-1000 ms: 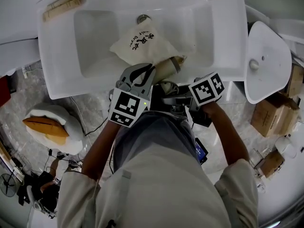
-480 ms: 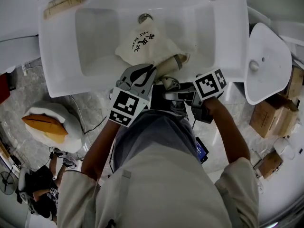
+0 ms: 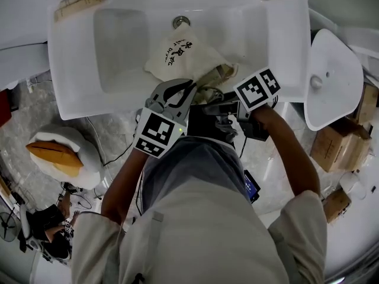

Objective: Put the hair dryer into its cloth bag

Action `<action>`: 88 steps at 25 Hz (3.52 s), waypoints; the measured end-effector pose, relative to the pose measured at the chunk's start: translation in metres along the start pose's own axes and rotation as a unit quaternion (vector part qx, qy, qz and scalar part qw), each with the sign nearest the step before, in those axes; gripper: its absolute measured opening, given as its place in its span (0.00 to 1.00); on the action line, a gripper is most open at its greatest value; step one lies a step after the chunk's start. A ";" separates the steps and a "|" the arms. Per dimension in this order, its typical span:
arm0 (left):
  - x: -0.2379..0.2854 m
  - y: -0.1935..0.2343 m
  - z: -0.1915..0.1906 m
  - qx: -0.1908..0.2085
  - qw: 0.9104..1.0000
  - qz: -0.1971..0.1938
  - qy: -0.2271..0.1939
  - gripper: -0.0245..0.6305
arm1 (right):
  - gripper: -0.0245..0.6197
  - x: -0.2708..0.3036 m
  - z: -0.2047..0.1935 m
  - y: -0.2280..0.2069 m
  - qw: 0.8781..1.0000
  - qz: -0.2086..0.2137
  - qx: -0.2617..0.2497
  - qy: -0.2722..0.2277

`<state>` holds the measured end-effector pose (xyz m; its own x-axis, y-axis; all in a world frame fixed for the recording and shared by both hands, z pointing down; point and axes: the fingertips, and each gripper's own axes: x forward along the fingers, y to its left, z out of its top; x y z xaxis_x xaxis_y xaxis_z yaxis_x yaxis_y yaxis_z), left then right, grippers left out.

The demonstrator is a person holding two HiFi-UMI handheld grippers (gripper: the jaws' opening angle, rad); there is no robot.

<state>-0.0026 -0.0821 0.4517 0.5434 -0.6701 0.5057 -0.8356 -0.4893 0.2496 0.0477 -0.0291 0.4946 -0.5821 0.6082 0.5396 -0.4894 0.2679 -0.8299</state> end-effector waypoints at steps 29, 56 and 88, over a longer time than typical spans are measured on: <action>-0.009 -0.010 0.007 -0.032 0.998 -0.024 -0.052 0.08 | 0.51 -0.005 0.063 -0.027 0.992 0.020 0.101 -0.078; -0.012 -0.018 0.005 -0.108 0.991 -0.025 -0.069 0.08 | 0.51 -0.001 0.095 -0.042 0.939 0.089 0.225 -0.243; 0.003 -0.007 0.010 -0.138 0.989 -0.021 -0.057 0.08 | 0.54 -0.013 0.101 -0.065 0.879 0.077 0.305 -0.359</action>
<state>0.0057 -0.0867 0.4430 0.5704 -0.7188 0.3975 -0.7937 -0.3579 0.4918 0.0212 -0.1300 0.5562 -0.8247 -0.0858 0.5591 -0.4977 -0.3595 -0.7893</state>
